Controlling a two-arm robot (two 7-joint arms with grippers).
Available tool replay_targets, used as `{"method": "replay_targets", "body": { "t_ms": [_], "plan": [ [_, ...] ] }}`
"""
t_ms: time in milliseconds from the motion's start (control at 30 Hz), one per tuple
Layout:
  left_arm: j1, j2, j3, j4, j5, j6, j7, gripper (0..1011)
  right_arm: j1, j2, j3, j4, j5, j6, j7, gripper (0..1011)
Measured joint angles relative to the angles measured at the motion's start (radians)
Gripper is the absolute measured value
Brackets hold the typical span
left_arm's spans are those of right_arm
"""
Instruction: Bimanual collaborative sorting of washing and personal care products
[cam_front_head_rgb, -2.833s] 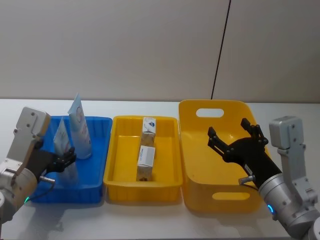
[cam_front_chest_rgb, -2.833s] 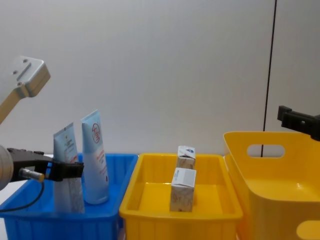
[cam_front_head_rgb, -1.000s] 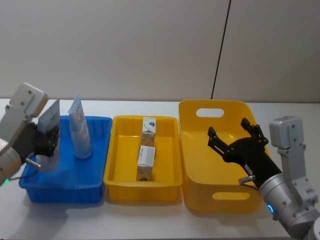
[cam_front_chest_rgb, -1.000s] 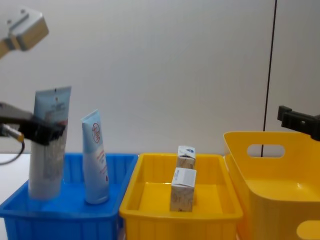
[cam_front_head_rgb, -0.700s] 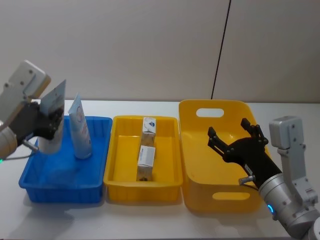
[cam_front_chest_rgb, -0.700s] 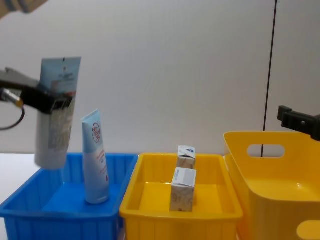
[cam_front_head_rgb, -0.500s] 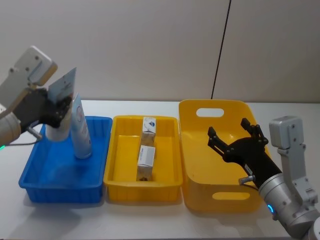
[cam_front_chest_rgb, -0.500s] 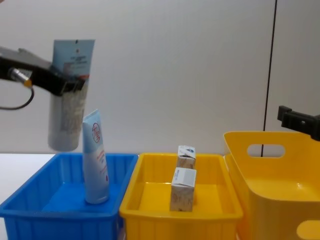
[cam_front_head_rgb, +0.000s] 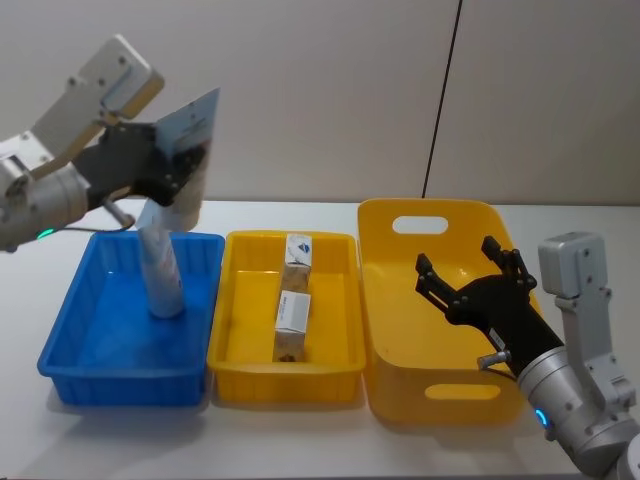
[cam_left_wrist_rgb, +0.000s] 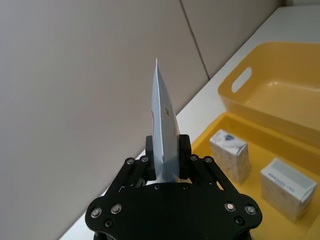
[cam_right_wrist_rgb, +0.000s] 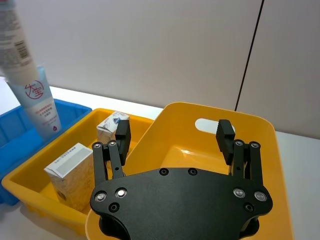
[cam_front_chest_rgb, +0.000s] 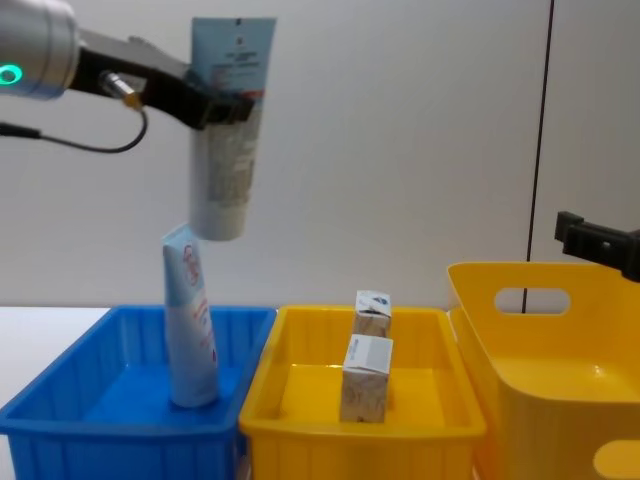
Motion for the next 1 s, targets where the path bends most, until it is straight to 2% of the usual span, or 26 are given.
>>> {"method": "replay_targets", "body": {
  "t_ms": [133, 167, 333, 533, 1000],
  "plan": [
    [-0.056, -0.036, 0.025, 0.067, -0.007, -0.061, -0.046, 239, 0.000, 0.000, 0.000, 0.000, 0.000, 0.000, 0.000, 1002],
    [-0.056, -0.036, 0.025, 0.067, -0.007, -0.061, -0.046, 239, 0.000, 0.000, 0.000, 0.000, 0.000, 0.000, 0.000, 1002],
    [-0.135, -0.098, 0.058, 0.178, -0.021, -0.147, -0.101, 239, 0.000, 0.000, 0.000, 0.000, 0.000, 0.000, 0.000, 1002],
    [-0.201, -0.153, 0.087, 0.280, -0.032, -0.217, -0.145, 239, 0.000, 0.000, 0.000, 0.000, 0.000, 0.000, 0.000, 1002],
    [-0.297, -0.254, 0.136, 0.458, -0.054, -0.342, -0.207, 239, 0.000, 0.000, 0.000, 0.000, 0.000, 0.000, 0.000, 1002]
  ]
}}
